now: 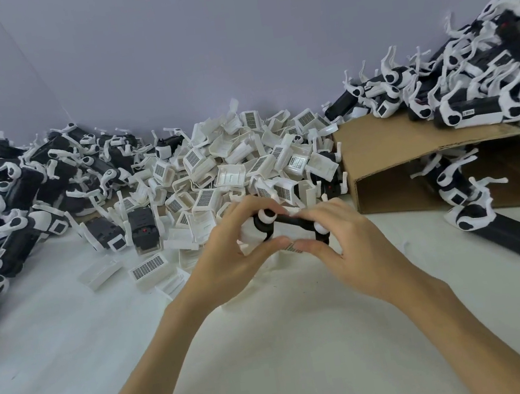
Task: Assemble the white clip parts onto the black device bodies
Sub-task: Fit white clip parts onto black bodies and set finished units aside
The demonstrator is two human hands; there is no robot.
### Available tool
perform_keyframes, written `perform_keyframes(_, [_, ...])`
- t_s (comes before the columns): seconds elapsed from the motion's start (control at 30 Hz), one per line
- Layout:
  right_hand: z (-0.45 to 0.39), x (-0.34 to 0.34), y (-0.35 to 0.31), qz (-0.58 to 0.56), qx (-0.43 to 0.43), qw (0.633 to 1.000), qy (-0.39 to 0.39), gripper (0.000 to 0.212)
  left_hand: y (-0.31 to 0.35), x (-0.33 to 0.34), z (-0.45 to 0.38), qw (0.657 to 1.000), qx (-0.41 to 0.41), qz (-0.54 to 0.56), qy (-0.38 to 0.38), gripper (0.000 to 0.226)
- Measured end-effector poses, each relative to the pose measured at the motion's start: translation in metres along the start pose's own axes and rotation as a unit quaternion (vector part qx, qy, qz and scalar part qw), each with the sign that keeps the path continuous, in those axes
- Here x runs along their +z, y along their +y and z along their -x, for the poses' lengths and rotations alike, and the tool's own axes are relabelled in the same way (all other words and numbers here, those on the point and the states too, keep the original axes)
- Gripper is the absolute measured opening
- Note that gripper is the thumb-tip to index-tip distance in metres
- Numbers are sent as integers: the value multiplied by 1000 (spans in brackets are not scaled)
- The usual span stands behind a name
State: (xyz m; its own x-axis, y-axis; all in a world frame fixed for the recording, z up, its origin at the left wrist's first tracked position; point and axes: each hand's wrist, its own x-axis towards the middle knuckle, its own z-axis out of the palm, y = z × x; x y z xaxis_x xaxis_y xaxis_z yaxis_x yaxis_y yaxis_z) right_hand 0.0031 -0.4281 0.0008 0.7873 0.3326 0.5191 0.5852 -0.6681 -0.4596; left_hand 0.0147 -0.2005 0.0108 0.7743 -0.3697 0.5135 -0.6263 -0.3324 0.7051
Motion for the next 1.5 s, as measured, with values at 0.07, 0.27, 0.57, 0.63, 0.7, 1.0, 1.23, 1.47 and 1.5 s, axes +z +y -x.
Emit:
perform_keyframes(0.07, [0, 3, -2, 14, -8, 1000, 18, 48, 0, 1, 0, 1000, 1, 11, 11, 30])
perform_keyframes(0.27, [0, 6, -4, 20, -21, 999, 40, 43, 2, 3, 0, 1000, 6, 15, 20, 28])
perform_keyframes(0.57, [1, 5, -6, -48, 15, 999, -13, 46, 1, 0, -1, 999, -20, 30, 21, 32])
perform_keyframes(0.63, [1, 5, -5, -98, 49, 994, -14, 38, 1, 1, -1, 996, -59, 59, 19, 45])
perform_keyframes(0.7, [0, 5, -6, -176, 95, 980, -5, 25, 0, 3, -1, 994, -83, 65, 25, 47])
perform_keyframes(1.0, [1, 10, -9, -257, 191, 939, -129, 31, -4, 8, 2, 997, -67, 48, 5, 33])
perform_keyframes(1.23, [1, 7, -11, -223, 177, 953, -102, 25, -8, 11, 2, 999, -24, 39, 12, 35])
perform_keyframes(1.47, [0, 6, -15, -250, 139, 957, -56, 28, -5, 9, -1, 991, -45, 104, 72, 30])
perform_keyframes(1.5, [0, 6, -15, -241, 142, 959, -48, 28, -4, 10, -1, 990, -48, 109, 70, 30])
